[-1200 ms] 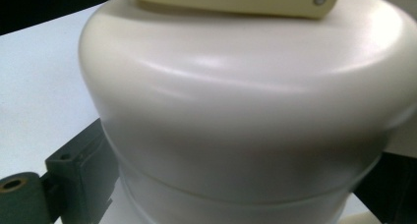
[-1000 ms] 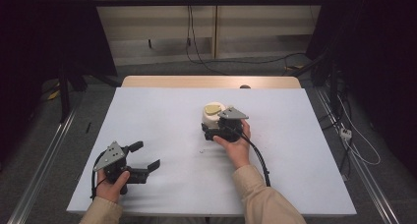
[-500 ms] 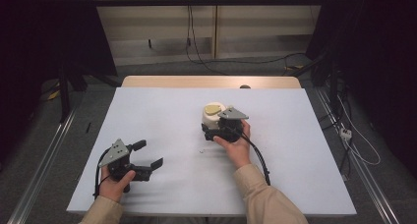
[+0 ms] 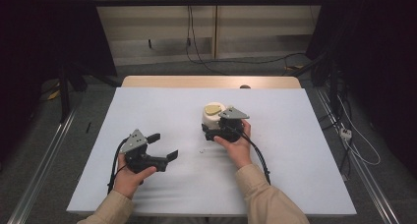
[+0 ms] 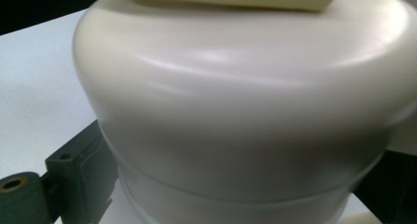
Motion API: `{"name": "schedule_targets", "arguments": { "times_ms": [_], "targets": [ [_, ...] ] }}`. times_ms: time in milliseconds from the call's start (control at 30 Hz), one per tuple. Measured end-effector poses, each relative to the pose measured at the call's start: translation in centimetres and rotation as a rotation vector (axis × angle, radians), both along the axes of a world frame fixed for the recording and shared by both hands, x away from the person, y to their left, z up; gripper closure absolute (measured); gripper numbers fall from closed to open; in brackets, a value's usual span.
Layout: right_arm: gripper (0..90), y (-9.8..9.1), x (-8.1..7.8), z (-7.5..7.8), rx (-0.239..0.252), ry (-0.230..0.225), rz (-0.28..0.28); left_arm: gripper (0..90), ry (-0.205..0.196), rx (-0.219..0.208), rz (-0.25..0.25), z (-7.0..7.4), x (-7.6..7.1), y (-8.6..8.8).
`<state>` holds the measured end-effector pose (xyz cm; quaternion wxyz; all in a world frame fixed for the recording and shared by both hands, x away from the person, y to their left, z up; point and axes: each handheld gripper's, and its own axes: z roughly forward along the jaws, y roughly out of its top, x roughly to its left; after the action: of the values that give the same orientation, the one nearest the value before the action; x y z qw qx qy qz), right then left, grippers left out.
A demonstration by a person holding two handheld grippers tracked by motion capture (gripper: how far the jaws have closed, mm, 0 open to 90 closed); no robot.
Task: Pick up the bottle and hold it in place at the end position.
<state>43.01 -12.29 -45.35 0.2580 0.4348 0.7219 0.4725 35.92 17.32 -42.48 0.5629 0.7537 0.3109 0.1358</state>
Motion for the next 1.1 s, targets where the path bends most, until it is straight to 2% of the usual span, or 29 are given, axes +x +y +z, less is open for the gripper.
{"name": "schedule_targets", "arguments": {
  "times_ms": [233,400,833,1100],
  "targets": [
    [5.2,0.0,0.0,0.0,0.002,0.001,0.001,4.1,-0.008,-0.004,-0.006,0.7,0.8,-1.3],
    [5.1,0.0,0.0,0.0,0.004,0.003,0.0,4.1,-0.001,-0.019,-0.035,1.2,1.7,-2.3],
    [5.0,0.0,0.1,-0.1,0.007,0.009,0.002,6.3,-0.004,-0.008,-0.061,2.3,3.6,-4.3],
    [5.0,-0.1,0.1,-0.1,0.007,0.013,0.002,8.7,0.005,-0.009,-0.072,2.4,4.3,-5.1]
  ]
}}
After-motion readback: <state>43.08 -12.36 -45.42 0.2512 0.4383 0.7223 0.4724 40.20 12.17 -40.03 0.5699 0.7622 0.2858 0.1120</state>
